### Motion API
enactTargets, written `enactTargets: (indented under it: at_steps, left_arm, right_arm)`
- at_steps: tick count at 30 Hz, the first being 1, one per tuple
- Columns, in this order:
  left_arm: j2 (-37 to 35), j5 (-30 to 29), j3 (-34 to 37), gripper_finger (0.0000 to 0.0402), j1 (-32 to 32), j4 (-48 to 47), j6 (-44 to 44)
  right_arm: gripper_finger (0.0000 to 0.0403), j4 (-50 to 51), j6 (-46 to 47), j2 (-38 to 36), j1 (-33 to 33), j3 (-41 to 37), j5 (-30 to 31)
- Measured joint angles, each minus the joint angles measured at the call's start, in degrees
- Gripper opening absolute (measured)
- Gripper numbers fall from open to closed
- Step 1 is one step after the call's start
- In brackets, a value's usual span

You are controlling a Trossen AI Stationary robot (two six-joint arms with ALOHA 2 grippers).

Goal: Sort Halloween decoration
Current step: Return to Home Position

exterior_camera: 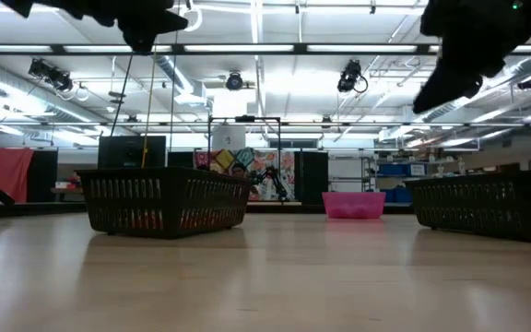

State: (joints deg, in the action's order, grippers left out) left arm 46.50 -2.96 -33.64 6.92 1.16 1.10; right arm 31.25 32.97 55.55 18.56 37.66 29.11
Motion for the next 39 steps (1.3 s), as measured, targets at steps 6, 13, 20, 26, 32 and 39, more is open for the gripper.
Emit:
enactTargets:
  at_steps: [6, 13, 20, 26, 32, 39]
  left_arm:
    - [-9.62, -0.86, 7.19, 0.0155, -2.04, 1.99, 0.91]
    - [-23.13, -0.95, 16.81, 0.0155, -3.80, 5.91, 4.96]
    - [-33.43, -1.92, 24.98, 0.0155, -3.85, 9.45, 6.98]
    - [-38.69, -3.03, 28.30, 0.0155, -3.87, 11.67, 6.55]
    - [-41.22, -4.87, 33.11, 0.0155, -3.87, 15.13, 3.63]
    - [-41.30, -5.37, 33.15, 0.0155, -4.24, 13.87, 0.85]
  right_arm:
    - [0.0107, -9.40, -3.69, -10.91, -1.30, -5.66, 4.93]
    - [0.0094, -20.74, -11.99, -20.08, -1.89, -9.57, 5.74]
    - [0.0093, -23.17, -19.33, -25.97, -1.89, -9.63, 9.74]
    - [0.0093, -24.54, -19.65, -28.61, -1.89, -12.22, 11.16]
    - [0.0093, -31.62, -19.96, -32.32, -1.91, -18.58, 13.80]
    - [0.0093, -27.32, -19.67, -38.70, -1.89, -23.10, 18.93]
